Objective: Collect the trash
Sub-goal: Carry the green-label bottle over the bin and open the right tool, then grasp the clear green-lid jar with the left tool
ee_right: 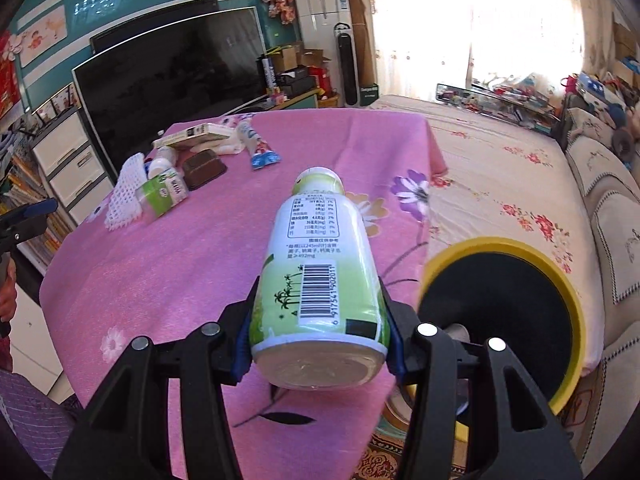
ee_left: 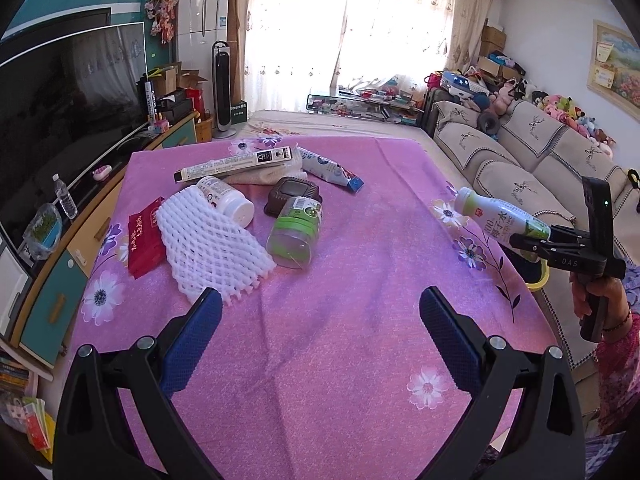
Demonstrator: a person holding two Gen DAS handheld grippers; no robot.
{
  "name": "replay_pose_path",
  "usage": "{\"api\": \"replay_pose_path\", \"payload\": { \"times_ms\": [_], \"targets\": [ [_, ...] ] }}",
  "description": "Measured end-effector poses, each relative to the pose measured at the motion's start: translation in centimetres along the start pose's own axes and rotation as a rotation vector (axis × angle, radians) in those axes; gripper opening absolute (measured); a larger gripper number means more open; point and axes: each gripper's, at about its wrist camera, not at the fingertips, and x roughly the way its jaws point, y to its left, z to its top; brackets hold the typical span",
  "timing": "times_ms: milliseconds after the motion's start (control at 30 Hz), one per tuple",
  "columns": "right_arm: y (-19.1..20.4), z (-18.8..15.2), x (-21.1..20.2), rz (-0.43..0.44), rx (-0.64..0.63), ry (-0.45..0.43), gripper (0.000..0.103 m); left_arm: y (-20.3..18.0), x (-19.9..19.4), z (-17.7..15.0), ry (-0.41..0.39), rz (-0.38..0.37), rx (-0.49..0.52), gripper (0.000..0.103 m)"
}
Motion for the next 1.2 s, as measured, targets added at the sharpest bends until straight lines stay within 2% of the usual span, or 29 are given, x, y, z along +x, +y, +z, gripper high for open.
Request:
{"api": "replay_pose_path", "payload": {
  "times_ms": [167,367,400,433,500,733,933,1200],
  "targets": [
    [-4.9,-1.4,-1.0,-0.108,0.119,0.011,0.049,-0.5,0.6,0.1,0.013,-0.004,0.014,0.097],
    [-9.3,-2.6,0.4,-0.225,0.209,0.076,0.050,-0.9,1.2,0.3,0.024,-0.002,0.024,0.097],
    [-9.7,-2.7,0.6,-0.243,0.223,0.071,0.056,-0.9,1.3,0.3,0.027,-0.002,0.023,0.097],
    [-10.1,-2.9,0.7,-0.263,0.237,0.065,0.069,-0.8,1.4,0.3,0.030,-0.002,0.023,0.097],
    [-10.3,-2.9,0.6,-0.293,0.249,0.045,0.073,-0.8,1.6,0.3,0.034,0.000,0.025,0.097],
    [-8.4,-2.4,0.0,-0.256,0.235,0.013,0.073,-0.3,3.4,1.0,0.063,0.012,0.055,0.097],
    [-6.3,-1.6,-0.2,-0.236,0.199,0.004,0.073,0.7,7.6,3.3,0.111,0.006,0.090,0.097],
    [-5.6,-1.2,0.1,-0.222,0.192,0.011,0.073,1.2,13.7,5.7,0.180,-0.017,0.130,0.096]
  ]
}}
